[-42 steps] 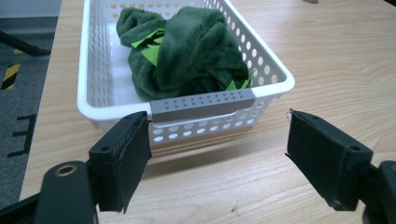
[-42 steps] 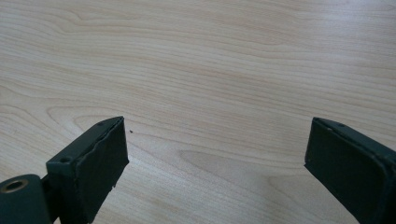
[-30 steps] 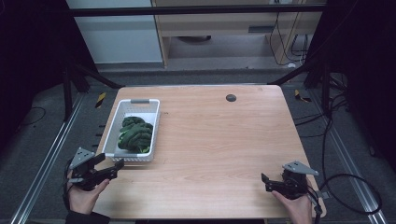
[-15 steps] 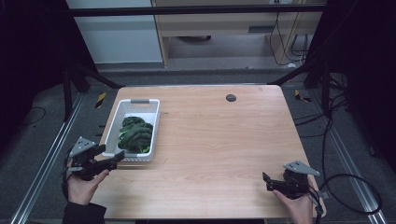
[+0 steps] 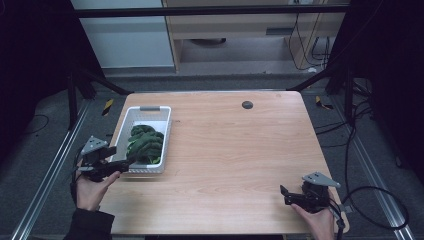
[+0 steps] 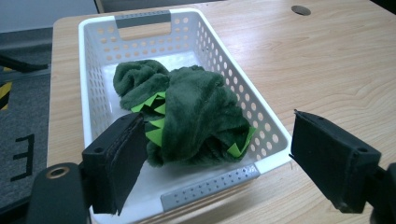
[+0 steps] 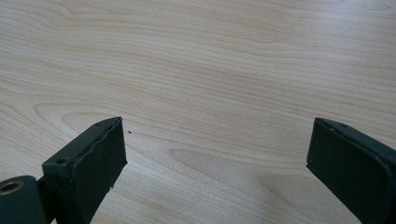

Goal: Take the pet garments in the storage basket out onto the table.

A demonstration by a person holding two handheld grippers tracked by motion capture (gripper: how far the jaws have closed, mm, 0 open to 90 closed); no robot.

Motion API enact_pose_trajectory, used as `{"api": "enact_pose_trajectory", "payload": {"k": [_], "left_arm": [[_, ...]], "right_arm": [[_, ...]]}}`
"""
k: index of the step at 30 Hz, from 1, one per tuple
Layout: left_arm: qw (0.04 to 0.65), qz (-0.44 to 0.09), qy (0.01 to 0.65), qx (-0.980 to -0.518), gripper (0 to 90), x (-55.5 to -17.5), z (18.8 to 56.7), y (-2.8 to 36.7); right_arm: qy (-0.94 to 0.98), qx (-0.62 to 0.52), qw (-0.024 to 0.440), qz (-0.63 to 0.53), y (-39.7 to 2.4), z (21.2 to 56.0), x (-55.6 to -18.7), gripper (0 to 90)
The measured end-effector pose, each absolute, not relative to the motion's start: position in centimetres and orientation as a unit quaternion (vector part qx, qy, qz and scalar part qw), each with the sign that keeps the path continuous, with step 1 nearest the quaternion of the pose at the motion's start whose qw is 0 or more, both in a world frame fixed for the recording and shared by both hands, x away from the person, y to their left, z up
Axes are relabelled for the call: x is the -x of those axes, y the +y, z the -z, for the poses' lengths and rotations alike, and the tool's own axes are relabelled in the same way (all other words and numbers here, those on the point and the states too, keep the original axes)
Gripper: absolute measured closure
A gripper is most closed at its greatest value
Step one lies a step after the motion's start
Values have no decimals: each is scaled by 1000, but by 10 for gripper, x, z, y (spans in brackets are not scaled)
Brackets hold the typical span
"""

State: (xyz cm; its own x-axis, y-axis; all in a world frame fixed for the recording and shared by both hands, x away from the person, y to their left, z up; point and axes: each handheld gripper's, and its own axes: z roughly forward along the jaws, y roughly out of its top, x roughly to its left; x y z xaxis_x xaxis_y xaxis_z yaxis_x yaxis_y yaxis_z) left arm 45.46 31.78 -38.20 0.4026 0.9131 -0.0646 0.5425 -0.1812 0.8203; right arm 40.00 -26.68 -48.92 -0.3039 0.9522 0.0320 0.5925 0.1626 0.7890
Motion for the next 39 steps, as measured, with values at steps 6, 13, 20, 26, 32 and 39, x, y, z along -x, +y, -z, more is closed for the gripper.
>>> {"api": "enact_pose_trajectory", "payload": {"k": [6, 13, 20, 26, 32, 39], "left_arm": [[397, -228, 491, -741, 177, -462, 379, 313], [384, -222, 490, -750, 173, -473, 379, 312], [375, -215, 490, -757, 160, -484, 379, 310], [365, -211, 487, -765, 157, -494, 375, 306], [349, -201, 487, -775, 151, -504, 377, 302], [329, -196, 489, -784, 151, -515, 381, 300]], "right_arm": [[721, -536, 247, -363, -267, 489, -401, 45], [720, -538, 246, -363, -267, 489, -401, 44], [721, -538, 248, -361, -267, 489, -401, 43], [723, -535, 247, -359, -267, 490, -401, 42], [725, -534, 245, -359, -267, 490, -402, 41], [727, -535, 242, -357, -267, 491, -402, 39]]}}
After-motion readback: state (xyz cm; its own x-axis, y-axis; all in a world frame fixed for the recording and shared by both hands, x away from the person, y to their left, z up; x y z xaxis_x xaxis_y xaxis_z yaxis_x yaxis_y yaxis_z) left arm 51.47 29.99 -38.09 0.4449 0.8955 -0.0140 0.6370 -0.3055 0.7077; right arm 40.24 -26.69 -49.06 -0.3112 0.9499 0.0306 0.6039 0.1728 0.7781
